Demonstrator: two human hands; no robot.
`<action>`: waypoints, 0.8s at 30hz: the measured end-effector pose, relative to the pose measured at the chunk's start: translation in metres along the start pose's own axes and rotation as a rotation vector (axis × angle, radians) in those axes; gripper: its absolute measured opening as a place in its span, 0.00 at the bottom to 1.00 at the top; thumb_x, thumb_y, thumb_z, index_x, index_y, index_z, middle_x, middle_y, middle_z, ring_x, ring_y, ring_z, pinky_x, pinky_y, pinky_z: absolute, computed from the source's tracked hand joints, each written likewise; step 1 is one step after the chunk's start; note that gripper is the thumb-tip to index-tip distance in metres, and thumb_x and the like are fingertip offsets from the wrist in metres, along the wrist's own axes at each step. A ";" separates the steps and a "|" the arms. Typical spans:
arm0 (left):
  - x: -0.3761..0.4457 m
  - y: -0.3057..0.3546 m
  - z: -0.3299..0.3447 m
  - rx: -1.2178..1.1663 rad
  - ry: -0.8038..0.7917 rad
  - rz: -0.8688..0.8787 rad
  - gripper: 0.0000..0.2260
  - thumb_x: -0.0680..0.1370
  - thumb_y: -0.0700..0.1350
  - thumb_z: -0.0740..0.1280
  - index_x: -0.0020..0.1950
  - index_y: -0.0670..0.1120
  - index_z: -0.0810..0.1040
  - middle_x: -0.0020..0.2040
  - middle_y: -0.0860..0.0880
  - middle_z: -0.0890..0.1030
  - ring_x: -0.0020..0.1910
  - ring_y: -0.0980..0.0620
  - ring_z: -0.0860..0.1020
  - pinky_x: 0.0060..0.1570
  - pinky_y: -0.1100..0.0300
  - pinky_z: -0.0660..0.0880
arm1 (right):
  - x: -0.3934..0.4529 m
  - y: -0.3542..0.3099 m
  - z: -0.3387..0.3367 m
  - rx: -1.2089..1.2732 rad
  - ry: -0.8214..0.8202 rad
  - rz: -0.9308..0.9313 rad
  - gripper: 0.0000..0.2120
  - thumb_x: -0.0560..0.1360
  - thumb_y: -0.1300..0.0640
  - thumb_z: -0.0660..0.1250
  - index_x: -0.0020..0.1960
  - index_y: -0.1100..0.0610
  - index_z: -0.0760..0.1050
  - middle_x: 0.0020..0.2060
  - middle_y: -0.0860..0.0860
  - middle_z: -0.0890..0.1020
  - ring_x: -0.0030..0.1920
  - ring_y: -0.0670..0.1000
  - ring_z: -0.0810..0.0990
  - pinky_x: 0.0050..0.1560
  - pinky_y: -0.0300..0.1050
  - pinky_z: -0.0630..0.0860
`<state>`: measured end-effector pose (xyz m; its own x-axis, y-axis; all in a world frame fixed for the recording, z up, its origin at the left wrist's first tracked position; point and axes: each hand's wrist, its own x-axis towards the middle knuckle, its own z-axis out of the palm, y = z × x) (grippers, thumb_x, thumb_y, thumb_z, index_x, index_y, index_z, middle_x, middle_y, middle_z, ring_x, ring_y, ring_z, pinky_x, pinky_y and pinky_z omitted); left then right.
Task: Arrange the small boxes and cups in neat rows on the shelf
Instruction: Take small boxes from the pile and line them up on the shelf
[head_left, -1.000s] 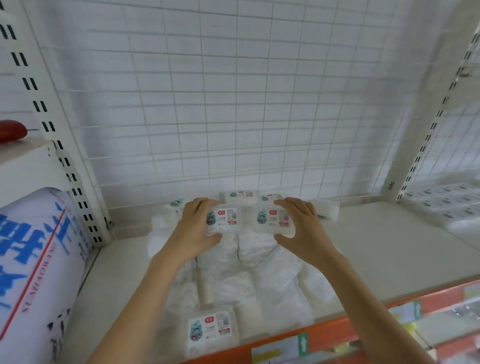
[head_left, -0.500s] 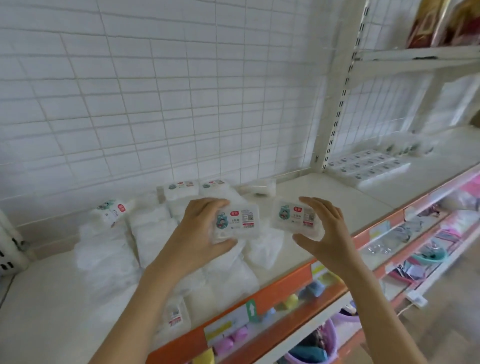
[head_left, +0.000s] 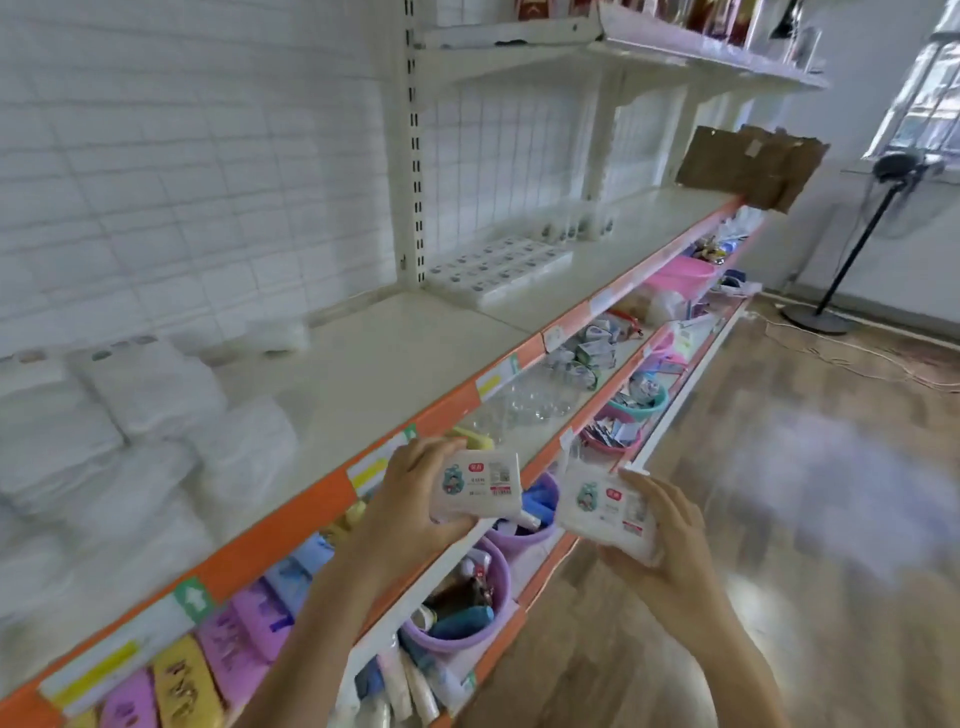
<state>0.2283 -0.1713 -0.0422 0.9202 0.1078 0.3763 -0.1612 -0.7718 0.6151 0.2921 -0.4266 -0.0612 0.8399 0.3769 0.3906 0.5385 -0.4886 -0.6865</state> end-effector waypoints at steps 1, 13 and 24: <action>0.006 0.005 0.016 -0.015 -0.020 -0.008 0.33 0.64 0.58 0.67 0.67 0.48 0.68 0.59 0.57 0.65 0.58 0.63 0.61 0.57 0.79 0.59 | -0.005 0.011 -0.009 -0.032 0.000 0.026 0.34 0.60 0.53 0.71 0.65 0.50 0.67 0.59 0.48 0.72 0.60 0.50 0.65 0.56 0.44 0.62; 0.074 0.054 0.154 -0.037 -0.186 0.073 0.31 0.65 0.49 0.75 0.65 0.47 0.69 0.54 0.56 0.66 0.56 0.58 0.64 0.54 0.67 0.67 | -0.021 0.115 -0.082 -0.148 0.037 0.195 0.29 0.66 0.50 0.69 0.63 0.43 0.60 0.57 0.41 0.67 0.55 0.38 0.59 0.52 0.29 0.62; 0.227 0.045 0.234 -0.040 -0.237 0.155 0.31 0.67 0.49 0.75 0.67 0.47 0.68 0.55 0.55 0.67 0.54 0.57 0.62 0.54 0.66 0.64 | 0.092 0.208 -0.118 -0.210 0.090 0.298 0.32 0.67 0.59 0.74 0.68 0.55 0.65 0.57 0.45 0.64 0.58 0.45 0.64 0.49 0.18 0.61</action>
<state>0.5129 -0.3281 -0.0911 0.9405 -0.1623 0.2984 -0.3156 -0.7421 0.5913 0.4896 -0.5866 -0.0959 0.9594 0.1280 0.2512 0.2640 -0.7207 -0.6410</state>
